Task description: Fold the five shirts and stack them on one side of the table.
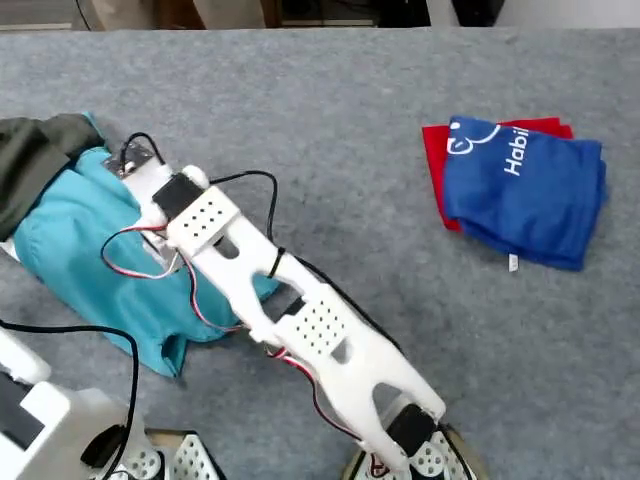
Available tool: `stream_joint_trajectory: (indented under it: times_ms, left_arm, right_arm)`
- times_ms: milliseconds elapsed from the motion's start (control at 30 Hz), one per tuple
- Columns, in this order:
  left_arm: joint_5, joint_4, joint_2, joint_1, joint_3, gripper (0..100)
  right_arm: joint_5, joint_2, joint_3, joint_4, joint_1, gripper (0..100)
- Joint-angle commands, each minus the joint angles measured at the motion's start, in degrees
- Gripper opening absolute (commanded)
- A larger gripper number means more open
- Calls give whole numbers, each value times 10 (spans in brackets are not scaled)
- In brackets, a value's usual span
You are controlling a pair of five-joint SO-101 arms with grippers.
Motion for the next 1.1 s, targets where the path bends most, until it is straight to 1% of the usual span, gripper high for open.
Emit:
stream_joint_trajectory:
  times_ms: [0, 33, 133, 233, 400, 567, 667, 800, 900, 1000, 1067]
  left_arm:
    - [-4, 6, -4, -2, -31, 291]
    - [-4, 9, -4, -1, -31, 291]
    - [-4, 10, -4, 0, -31, 291]
    - [-4, 10, -4, -1, -31, 291]
    - [-4, 10, -5, -3, -31, 291]
    - [-24, 10, -5, 4, -30, 291]
    - [-23, 10, -3, 26, -26, 291]
    - [-22, 47, -1, 93, -31, 273]
    - [-14, 81, 0, 181, -30, 265]
    - [46, 110, -1, 287, -31, 268]
    - [79, 109, 0, 347, -30, 268]
  right_arm:
    - [0, -14, -62, 17, 29, 18]
    - [1, -15, -91, 25, 35, 1]
    - [6, -23, -185, 60, 48, 3]
    - [39, -44, -270, 76, 64, 3]
    - [70, -162, -261, 55, 123, 3]
    - [70, -266, -262, 16, 220, 3]
    - [71, -301, -262, 17, 276, 3]
    - [71, -323, -262, 23, 349, 3]
    - [71, -324, -262, 55, 376, 4]
    - [71, -324, -262, 76, 383, 4]
    - [71, -324, -262, 75, 383, 4]
